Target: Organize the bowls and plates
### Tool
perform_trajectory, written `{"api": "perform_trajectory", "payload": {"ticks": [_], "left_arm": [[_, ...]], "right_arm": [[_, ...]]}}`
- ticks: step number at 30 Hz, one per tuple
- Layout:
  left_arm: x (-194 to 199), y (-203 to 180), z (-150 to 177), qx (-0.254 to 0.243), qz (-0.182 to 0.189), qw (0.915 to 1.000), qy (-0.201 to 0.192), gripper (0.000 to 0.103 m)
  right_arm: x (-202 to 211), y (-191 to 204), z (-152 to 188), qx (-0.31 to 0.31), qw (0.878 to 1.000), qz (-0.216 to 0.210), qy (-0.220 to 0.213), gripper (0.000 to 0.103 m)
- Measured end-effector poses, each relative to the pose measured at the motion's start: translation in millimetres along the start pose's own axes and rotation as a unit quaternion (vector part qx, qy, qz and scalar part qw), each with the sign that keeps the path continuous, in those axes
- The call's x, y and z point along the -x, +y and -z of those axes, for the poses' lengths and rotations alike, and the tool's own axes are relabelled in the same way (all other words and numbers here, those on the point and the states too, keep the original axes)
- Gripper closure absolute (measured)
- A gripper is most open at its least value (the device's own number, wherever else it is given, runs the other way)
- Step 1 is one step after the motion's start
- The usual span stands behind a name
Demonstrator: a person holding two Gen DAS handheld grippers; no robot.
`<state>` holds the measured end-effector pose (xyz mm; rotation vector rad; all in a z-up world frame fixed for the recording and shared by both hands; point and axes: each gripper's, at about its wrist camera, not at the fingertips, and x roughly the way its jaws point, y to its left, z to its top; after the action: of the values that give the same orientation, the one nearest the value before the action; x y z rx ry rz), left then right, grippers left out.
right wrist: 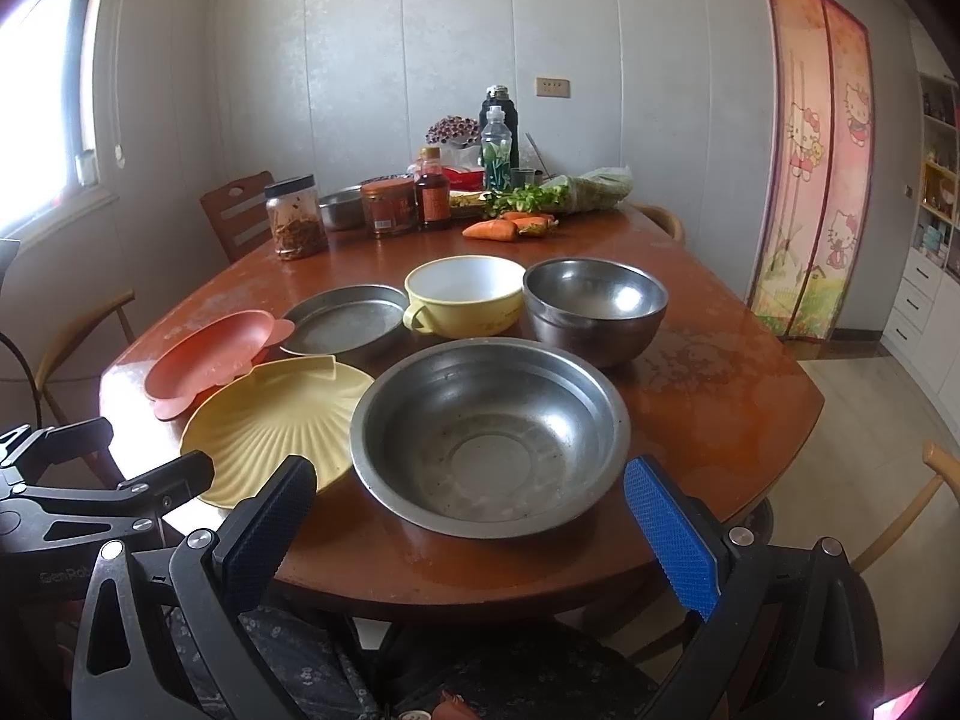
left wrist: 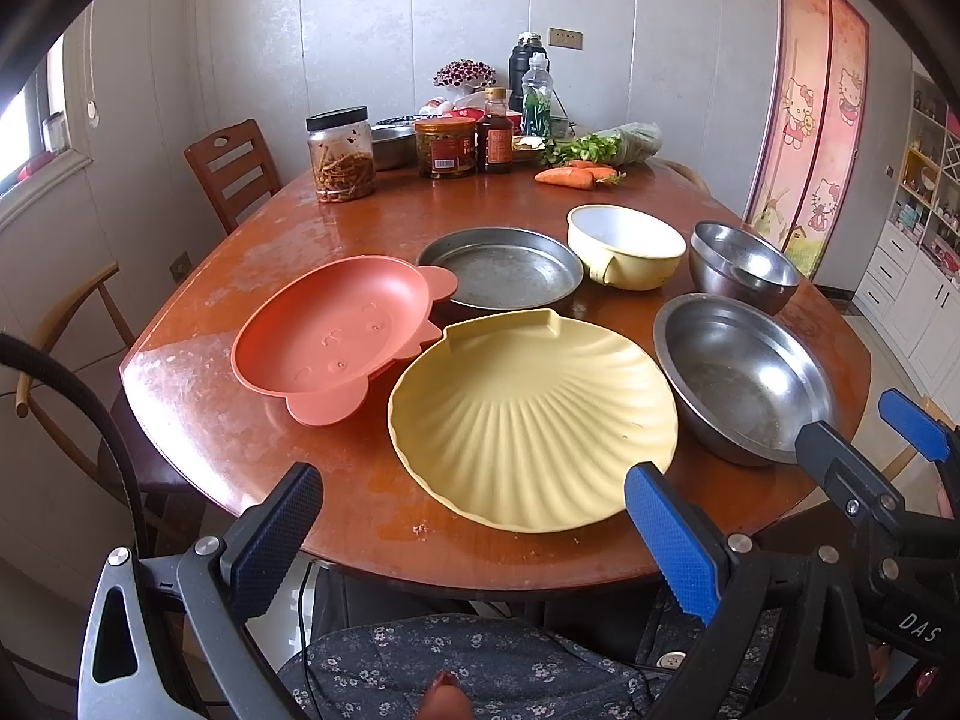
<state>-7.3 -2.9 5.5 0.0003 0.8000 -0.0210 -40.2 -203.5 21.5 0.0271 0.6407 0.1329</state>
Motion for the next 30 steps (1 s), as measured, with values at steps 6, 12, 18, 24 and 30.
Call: {"api": "perform_trajectory", "payload": {"ticks": [6,12,18,24,30], "left_arm": [[-0.9,1.4,1.7,-0.001,0.000,1.0000,0.003,0.002],[0.3,2.2,3.2,0.001,-0.002,1.0000,0.000,0.002],[0.4,7.2,2.1,0.009,-0.005,0.9999,0.000,0.002],[1.5,12.2,2.0,0.011,-0.004,0.9999,-0.003,0.002],[0.0,26.4,2.8,0.028,-0.006,0.9996,-0.005,0.002]], "right_arm": [[-0.9,1.5,-0.6,0.002,1.000,-0.002,0.004,0.000],[0.2,2.8,-1.8,0.002,1.000,-0.005,-0.002,0.000],[3.0,4.8,-2.3,-0.002,1.000,-0.019,-0.011,0.000],[5.1,6.3,-8.4,-0.012,0.999,-0.028,-0.024,0.000],[5.9,16.7,-20.6,-0.005,0.998,-0.047,-0.040,0.000]]}}
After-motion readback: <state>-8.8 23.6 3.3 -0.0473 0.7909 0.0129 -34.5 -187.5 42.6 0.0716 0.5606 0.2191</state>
